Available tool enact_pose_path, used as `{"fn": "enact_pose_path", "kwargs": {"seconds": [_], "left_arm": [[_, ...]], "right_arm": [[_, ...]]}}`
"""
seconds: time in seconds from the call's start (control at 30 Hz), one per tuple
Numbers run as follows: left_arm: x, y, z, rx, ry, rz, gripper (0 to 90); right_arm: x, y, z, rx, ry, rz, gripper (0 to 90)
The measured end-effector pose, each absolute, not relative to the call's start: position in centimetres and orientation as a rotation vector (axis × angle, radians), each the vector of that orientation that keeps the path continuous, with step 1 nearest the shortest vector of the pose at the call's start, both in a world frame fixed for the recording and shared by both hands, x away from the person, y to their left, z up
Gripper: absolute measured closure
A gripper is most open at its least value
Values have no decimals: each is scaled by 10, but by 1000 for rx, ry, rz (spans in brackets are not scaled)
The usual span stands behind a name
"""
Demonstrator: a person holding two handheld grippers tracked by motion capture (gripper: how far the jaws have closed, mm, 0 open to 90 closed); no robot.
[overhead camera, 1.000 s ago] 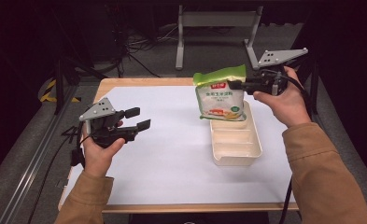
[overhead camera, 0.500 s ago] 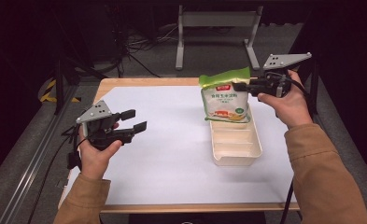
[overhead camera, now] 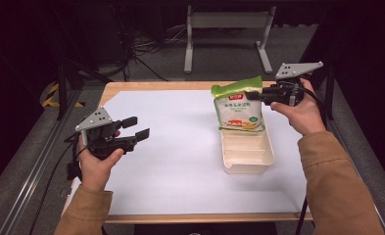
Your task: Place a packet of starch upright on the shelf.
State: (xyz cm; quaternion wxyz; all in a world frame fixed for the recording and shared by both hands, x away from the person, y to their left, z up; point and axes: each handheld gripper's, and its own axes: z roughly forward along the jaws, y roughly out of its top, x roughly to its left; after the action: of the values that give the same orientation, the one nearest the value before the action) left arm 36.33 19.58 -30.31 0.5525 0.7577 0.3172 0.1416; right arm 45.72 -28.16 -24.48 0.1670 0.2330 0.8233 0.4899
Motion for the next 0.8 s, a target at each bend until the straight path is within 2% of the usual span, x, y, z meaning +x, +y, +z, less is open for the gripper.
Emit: {"fn": "enact_pose_path", "kwargs": {"seconds": [0.47,0.8], "left_arm": [[366,195,-306,1792,756,324,368],[368,195,-307,1796,757,320,369]], "right_arm": [[456,-289,-247,697,2325,1376,855],[464,-284,-268,709,2356,1382,855]]}}
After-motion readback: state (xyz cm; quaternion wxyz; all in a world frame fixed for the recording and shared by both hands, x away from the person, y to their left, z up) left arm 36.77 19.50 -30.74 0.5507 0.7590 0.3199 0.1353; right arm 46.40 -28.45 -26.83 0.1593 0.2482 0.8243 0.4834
